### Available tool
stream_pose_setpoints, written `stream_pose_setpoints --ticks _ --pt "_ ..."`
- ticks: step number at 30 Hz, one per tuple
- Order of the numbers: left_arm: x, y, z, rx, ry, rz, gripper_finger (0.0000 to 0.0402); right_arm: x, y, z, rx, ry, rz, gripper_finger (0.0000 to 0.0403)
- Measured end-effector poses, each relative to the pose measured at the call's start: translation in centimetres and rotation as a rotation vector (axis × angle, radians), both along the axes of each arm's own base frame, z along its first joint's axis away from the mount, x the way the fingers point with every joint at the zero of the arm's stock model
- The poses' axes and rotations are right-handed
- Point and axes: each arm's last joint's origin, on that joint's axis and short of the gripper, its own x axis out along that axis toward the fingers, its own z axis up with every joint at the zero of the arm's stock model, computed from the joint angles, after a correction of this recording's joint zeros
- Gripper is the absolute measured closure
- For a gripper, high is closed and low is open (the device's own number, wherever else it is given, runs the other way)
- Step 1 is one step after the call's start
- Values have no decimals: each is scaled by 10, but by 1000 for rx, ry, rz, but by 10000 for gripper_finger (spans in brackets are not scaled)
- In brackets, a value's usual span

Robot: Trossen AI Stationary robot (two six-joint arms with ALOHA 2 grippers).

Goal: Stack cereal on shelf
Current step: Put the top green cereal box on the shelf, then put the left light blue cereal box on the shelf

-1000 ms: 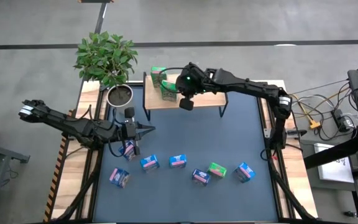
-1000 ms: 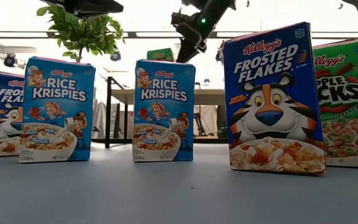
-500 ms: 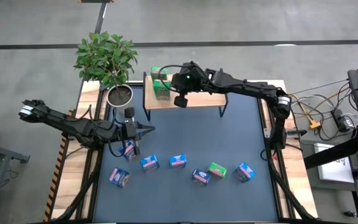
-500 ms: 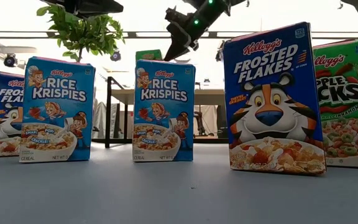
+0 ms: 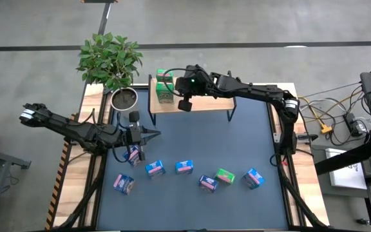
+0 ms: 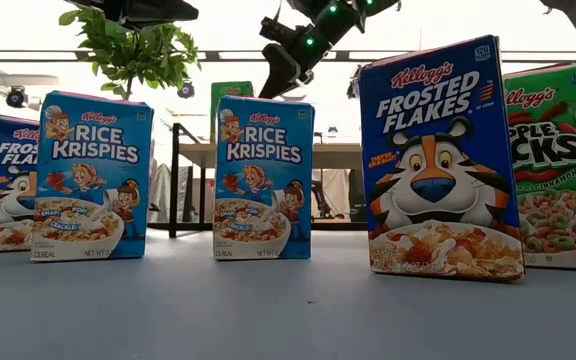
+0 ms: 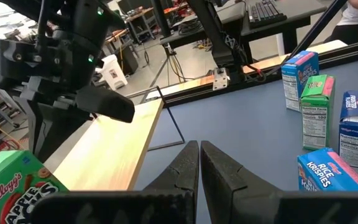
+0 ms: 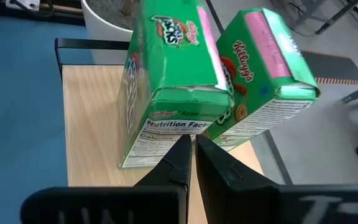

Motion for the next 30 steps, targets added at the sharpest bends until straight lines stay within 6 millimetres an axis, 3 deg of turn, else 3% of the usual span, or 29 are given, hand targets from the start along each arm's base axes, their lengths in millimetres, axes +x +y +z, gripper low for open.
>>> stream_pose_setpoints --ticks 16,24,30 --pt "0 0 0 -4 -1 1 402 -1 0 7 -15 -39 1 390" --pt "0 0 -1 0 14 2 402 -15 29 12 49 86 48 390" --pt "0 0 -3 -48 10 2 402 -33 72 29 89 128 116 393"
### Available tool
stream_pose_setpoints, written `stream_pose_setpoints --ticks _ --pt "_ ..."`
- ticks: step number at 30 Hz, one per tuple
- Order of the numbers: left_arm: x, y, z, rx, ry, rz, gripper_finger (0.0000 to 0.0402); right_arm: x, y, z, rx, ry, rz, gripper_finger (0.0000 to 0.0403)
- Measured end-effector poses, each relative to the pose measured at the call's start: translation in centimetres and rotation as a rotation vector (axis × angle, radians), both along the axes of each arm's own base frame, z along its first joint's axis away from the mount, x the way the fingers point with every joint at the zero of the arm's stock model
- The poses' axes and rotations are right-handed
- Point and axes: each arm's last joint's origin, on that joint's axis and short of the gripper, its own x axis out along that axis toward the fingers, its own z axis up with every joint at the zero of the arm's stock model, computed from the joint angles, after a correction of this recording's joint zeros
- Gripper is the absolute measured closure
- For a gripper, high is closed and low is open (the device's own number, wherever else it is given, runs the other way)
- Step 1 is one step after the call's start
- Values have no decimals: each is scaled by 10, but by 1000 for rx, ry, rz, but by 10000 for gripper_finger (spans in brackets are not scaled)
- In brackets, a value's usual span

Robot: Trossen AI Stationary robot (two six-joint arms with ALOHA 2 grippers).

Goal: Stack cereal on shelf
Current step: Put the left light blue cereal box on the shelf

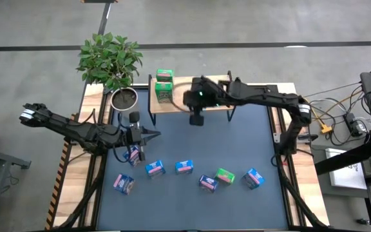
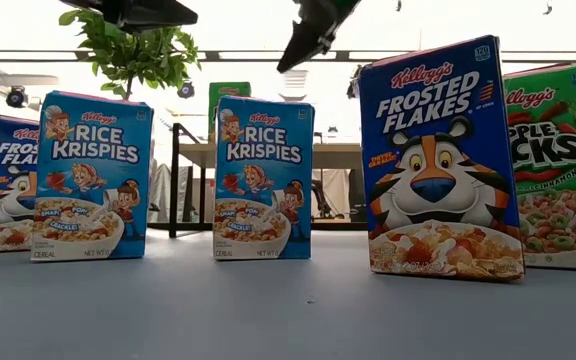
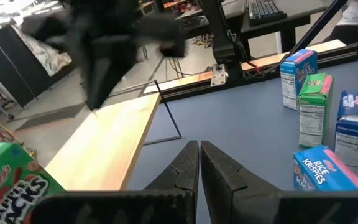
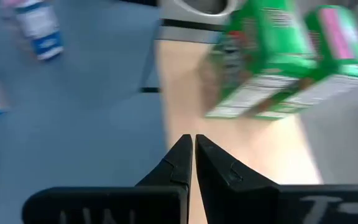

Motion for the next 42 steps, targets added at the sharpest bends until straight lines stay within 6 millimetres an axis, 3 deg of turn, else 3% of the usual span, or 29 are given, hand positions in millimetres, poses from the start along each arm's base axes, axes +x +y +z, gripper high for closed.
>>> stream_pose_setpoints --ticks 7,13,19,25,29,34,42 --pt "6 -7 -7 -92 16 -48 402 -30 60 -3 58 -15 90 394" --pt "20 -25 -5 -159 44 -84 402 -57 101 -30 39 -86 158 394" --pt "31 -48 6 -265 214 -109 402 -82 120 -59 3 -222 246 394" --pt "33 -64 12 -449 503 4 389 -104 119 -79 -21 -380 267 394" --pt "35 -73 17 -545 648 90 348 -112 118 -88 -24 -443 267 394" --pt "41 -89 17 -551 729 130 266 -114 118 -92 -33 -444 273 394" --pt "53 -108 -5 -430 839 217 141 -115 117 -95 -95 -424 308 394"
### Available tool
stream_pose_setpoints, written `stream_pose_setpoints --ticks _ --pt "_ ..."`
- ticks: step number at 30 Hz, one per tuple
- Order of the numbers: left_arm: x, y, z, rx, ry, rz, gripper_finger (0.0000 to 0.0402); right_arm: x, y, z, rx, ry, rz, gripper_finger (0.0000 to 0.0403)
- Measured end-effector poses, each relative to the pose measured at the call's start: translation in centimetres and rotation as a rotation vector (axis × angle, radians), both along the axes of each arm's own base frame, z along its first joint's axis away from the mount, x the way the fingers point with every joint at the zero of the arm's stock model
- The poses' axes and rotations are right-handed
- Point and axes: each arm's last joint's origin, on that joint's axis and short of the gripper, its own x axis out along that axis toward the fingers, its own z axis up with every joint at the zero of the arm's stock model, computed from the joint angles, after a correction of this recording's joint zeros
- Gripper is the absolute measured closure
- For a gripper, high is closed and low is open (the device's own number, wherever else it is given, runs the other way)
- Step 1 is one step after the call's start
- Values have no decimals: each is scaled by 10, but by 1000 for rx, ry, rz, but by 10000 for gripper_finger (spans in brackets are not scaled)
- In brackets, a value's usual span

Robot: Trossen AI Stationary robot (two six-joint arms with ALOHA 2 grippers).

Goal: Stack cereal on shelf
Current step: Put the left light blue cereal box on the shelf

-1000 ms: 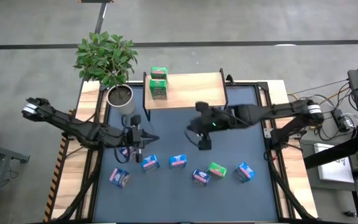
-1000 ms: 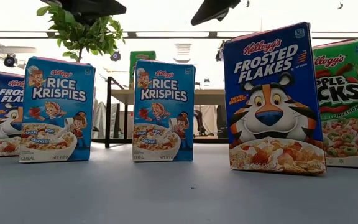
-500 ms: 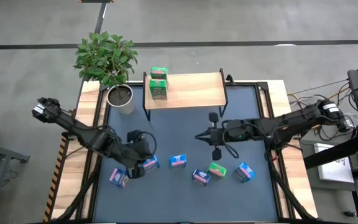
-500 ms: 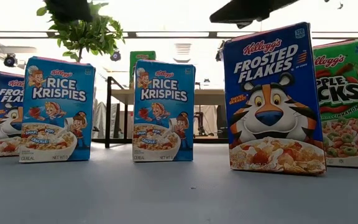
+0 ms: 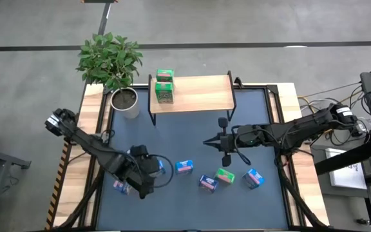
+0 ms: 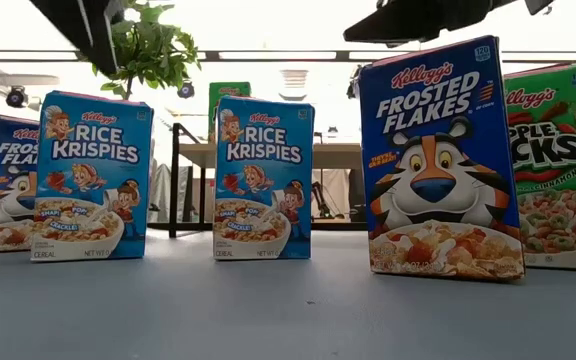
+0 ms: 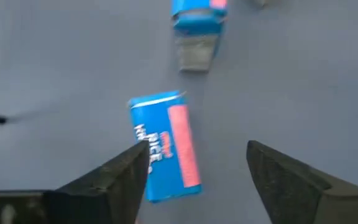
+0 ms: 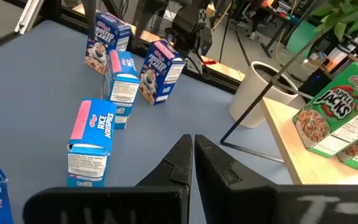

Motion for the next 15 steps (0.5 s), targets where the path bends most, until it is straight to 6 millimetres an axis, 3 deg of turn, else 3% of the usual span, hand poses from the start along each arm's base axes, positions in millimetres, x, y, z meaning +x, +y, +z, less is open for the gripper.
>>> stream_pose_setpoints --ticks 5,15 --pt "2 -1 -7 43 56 43 117 -1 0 1 -6 -4 2 394" --pt "-1 2 -28 61 59 83 129 -1 0 1 -12 -3 3 394"
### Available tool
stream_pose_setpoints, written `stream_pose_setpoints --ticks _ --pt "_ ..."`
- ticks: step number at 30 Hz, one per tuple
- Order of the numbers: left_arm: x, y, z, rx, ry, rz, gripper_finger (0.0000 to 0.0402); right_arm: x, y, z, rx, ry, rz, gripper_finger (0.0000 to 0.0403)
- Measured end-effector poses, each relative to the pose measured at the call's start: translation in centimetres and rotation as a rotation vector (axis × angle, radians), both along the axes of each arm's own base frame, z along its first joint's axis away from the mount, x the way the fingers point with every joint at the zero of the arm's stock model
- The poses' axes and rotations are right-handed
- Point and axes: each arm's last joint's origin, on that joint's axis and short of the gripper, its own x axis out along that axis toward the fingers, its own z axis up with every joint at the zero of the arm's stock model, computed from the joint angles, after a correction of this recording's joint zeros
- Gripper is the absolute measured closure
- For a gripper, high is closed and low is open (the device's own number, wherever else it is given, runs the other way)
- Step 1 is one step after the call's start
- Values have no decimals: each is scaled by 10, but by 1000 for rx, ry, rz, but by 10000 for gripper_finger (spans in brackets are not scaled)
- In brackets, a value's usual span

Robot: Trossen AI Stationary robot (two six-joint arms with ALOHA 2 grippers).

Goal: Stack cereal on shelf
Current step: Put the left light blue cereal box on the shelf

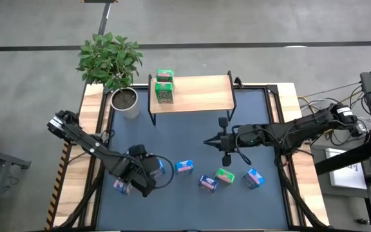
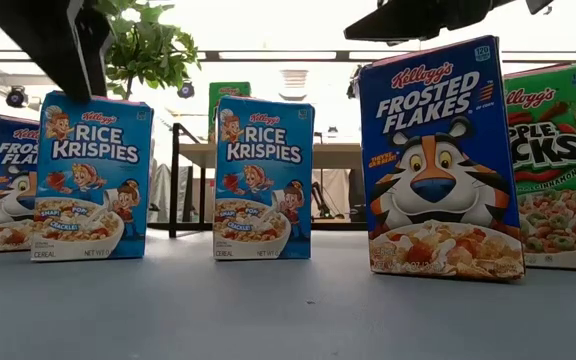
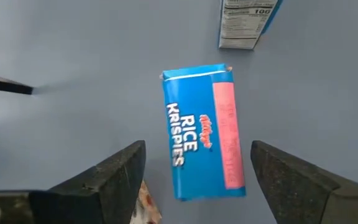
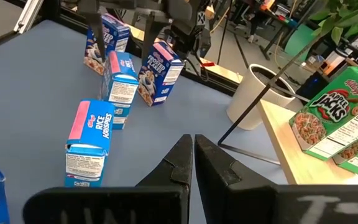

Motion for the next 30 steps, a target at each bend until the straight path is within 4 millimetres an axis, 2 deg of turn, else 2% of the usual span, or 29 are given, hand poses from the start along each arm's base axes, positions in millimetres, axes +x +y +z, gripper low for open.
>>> stream_pose_setpoints --ticks 4,20,30 --pt "0 0 -5 -5 -8 0 140 0 0 0 0 0 0 394" --pt "0 0 -6 -13 -5 -1 232 0 0 0 0 0 0 394" --pt "1 -1 -6 -13 -7 -8 259 0 0 -1 3 8 -1 394"
